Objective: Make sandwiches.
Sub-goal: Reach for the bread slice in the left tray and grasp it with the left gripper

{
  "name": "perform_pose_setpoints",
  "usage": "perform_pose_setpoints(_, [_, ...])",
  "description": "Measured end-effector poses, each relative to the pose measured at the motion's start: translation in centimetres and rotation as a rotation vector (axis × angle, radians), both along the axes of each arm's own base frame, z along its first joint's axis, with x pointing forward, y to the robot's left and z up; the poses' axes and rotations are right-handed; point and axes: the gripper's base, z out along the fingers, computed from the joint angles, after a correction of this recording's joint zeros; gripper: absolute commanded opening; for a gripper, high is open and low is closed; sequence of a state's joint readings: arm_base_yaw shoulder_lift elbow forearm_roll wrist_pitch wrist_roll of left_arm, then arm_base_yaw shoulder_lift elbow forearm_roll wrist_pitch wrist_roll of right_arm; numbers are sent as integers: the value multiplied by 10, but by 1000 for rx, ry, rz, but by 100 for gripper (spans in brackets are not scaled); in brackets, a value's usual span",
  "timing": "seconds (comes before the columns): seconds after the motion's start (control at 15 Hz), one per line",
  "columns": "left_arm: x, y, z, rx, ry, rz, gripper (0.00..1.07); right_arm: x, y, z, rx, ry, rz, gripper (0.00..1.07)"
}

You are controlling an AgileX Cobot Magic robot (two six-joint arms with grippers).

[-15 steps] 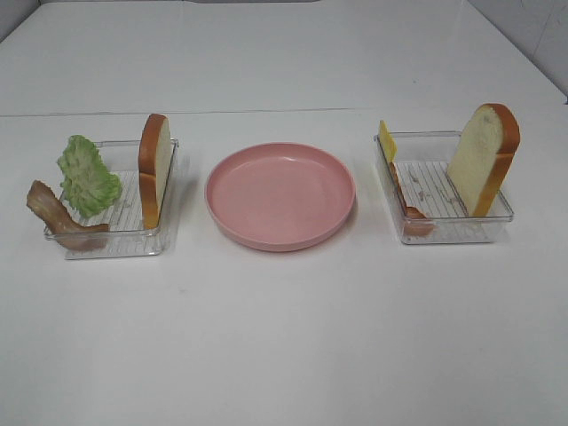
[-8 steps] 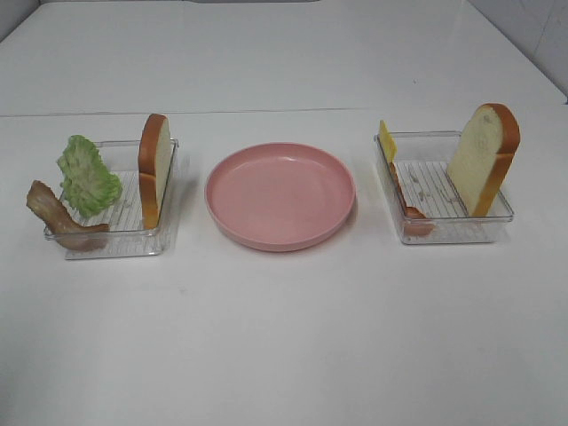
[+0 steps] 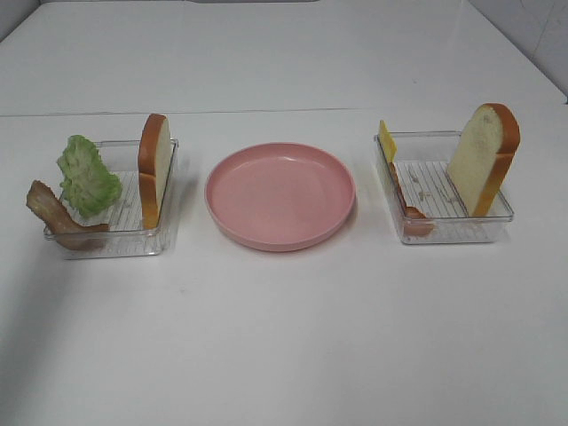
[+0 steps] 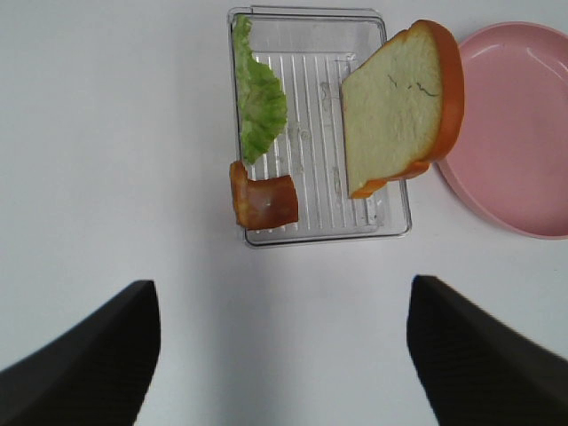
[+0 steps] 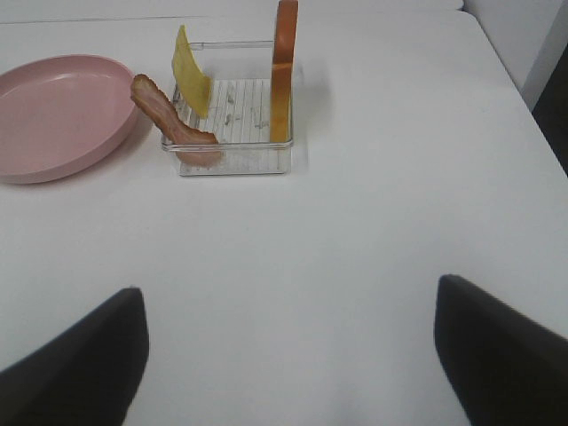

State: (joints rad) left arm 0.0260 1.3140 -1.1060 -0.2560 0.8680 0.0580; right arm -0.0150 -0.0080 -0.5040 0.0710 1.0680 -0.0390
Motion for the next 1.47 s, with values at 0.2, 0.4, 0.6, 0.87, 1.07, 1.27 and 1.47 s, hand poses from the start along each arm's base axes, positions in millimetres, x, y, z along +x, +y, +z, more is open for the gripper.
perform_pose_setpoints(0.2, [56, -40, -1, -9, 108, -111, 73, 0, 0, 0, 0, 0, 0, 83])
perform_pose_setpoints(0.4, [78, -72, -9, 38, 188, -123, 73, 0, 0, 0, 0, 0, 0, 83])
perform_pose_setpoints(0.6, [95, -108, -19, 159, 259, -108, 73, 0, 0, 0, 0, 0, 0, 83])
perform_pose_setpoints(0.87, [116, -139, -36, 199, 291, -110, 73, 0, 0, 0, 0, 0, 0, 83])
perform_pose_setpoints(1.07, [130, -144, -56, 210, 312, -111, 73, 0, 0, 0, 0, 0, 0, 83])
perform_pose_setpoints(1.27, [143, -150, -80, 205, 313, -113, 73, 0, 0, 0, 0, 0, 0, 83])
perform_pose_setpoints(1.47, [152, -154, -109, 208, 338, -103, 73, 0, 0, 0, 0, 0, 0, 83])
